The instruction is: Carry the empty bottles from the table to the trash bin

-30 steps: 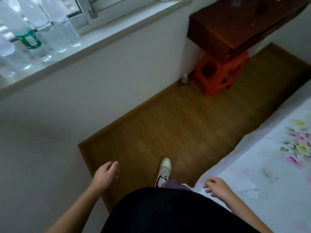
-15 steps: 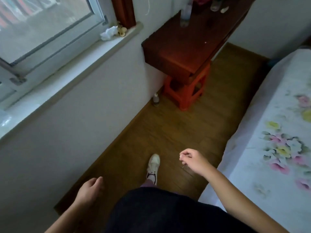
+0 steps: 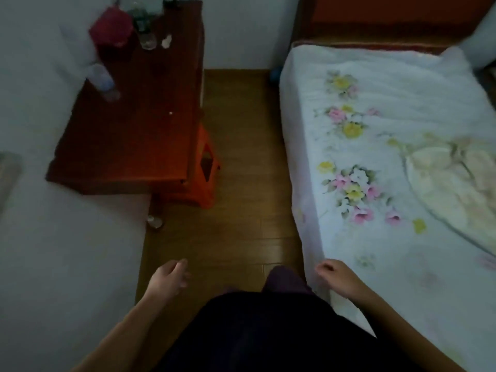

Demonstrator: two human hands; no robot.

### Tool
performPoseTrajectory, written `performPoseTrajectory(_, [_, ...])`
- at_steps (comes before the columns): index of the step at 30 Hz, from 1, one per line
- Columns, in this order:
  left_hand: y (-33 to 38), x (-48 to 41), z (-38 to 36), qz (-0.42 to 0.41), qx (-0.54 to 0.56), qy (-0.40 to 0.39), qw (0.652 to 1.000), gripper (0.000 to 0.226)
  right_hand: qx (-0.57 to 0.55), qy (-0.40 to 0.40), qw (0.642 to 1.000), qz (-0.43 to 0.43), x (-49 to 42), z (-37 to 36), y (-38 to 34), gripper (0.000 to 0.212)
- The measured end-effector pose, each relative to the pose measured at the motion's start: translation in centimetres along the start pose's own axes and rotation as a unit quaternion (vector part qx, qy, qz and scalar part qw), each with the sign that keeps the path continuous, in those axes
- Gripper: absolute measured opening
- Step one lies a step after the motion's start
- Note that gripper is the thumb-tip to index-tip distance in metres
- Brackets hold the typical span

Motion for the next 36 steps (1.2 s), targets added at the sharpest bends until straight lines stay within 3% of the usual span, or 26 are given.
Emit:
performPoseTrajectory(5, [12.8, -6.1, -1.4, -0.086, -0.101, -0.044, 0.990, 0.030, -0.068, 0.030, 0.996, -0.051, -3.6, 4.0, 1.3, 0.023])
performPoseTrajectory(9, [18.8, -10.0, -2.5, -0.076, -0.116, -0.047, 0.989, 0.030, -0.090, 0.029, 0.994, -0.058, -9.0, 7.5, -0.5, 0.022])
performPoseTrajectory(16, [21.2, -13.0, -2.5, 0.030, -0.066, -0.001, 0.997, 0.029, -0.045, -0.024, 0.999, 0.008, -19.5, 14.4, -11.6, 0.023])
performPoseTrajectory(20, [22.9, -14.1, -1.8, 0.055, -0.043, 0.042, 0.997, 0.033, 0.020, -0.059, 0.994, 0.086, -25.1, 17.6, -19.6, 0.023])
performPoseTrajectory(25, [26.5, -16.9, -1.2, 0.081, -0.013, 0.061, 0.995, 0.031, 0.011, -0.075, 0.991, 0.107, -30.8, 21.0, -28.2, 0.017])
performPoseTrajectory(31, [36.3, -23.5, -1.0, 0.053, -0.004, 0.035, 0.998, 0.029, 0.078, -0.076, 0.987, 0.122, -38.1, 24.7, -33.5, 0.014])
performPoseTrajectory(36, [47.6, -28.8, 0.3, 0.004, 0.000, 0.004, 1.000, 0.028, 0.090, -0.040, 0.993, 0.067, -42.6, 28.8, -33.8, 0.011])
Point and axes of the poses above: each hand's wrist, its own x-axis away from the middle knuckle, its own z-axis out of the back of the hand, y = z × x, the point moved 8 cm from there along -x, towards the middle knuckle, and after that the axes turned 3 degrees about z, right-handed, at the moved point
